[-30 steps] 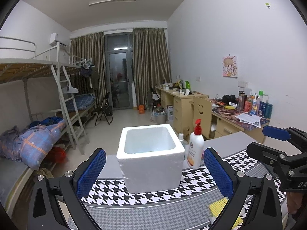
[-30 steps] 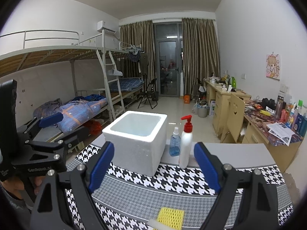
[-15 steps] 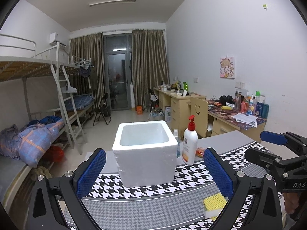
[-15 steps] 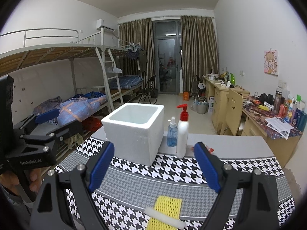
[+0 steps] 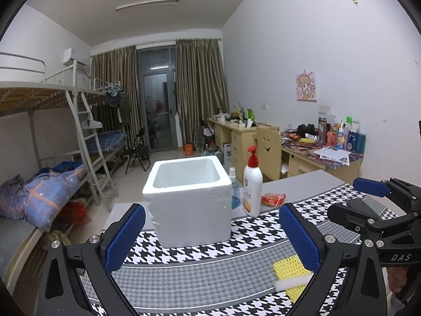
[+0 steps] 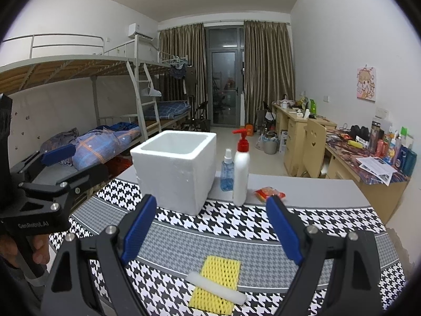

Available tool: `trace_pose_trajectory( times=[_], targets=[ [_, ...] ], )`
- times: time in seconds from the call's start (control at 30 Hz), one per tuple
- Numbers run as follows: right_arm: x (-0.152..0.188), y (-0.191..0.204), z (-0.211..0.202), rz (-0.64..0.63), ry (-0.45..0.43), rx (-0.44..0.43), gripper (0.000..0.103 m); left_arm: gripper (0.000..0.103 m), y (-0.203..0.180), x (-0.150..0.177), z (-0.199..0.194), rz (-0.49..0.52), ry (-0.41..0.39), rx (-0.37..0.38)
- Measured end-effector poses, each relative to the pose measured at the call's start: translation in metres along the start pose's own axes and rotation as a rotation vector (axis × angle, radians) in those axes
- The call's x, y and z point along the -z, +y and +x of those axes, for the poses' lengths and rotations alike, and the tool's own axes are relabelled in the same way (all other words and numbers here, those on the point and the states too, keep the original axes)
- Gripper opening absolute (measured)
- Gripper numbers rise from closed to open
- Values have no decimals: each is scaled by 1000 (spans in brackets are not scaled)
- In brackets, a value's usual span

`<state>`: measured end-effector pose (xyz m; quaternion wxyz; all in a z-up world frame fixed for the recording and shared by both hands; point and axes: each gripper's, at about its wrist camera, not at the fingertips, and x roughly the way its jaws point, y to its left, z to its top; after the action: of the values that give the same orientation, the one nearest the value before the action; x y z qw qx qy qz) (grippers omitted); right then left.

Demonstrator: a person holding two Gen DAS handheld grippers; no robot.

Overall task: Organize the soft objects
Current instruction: 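Move both grippers back toward the yellow sponge on the table, then lower the right gripper over the white foam stick on the yellow sponge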

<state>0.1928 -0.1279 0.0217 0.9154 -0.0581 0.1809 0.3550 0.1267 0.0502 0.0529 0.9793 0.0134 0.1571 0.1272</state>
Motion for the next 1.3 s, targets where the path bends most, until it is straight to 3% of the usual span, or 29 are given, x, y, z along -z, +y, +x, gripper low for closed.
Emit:
trace_pose_trajectory(
  times=[0.67, 1.3],
  targets=[
    [23, -12, -2, 20, 6, 74, 88, 102, -7, 28, 0, -51, 3, -8],
    [52, -20, 5, 33, 70, 101, 88, 102, -15, 54, 10, -51, 45, 11]
  ],
)
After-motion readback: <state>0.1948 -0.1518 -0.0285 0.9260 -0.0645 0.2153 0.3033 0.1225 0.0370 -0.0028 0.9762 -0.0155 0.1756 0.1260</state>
